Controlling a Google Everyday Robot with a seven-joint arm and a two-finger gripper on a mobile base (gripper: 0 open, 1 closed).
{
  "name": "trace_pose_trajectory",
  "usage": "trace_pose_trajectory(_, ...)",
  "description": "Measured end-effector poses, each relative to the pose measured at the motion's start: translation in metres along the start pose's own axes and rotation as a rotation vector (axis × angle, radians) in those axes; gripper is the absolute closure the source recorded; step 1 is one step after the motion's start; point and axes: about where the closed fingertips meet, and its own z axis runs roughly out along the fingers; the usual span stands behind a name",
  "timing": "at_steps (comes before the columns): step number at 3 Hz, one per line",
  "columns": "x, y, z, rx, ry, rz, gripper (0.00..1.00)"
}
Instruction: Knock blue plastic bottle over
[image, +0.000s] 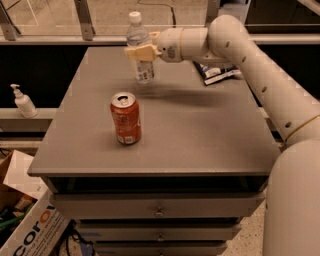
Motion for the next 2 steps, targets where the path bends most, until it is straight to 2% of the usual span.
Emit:
trace_pose_trajectory(1, -0.004, -0.001, -0.042, -0.022, 0.07, -0.074, 1.0)
trace_pose_trajectory(2, 0.002, 0.012, -0.072, -0.062, 0.187, -0.162, 1.0)
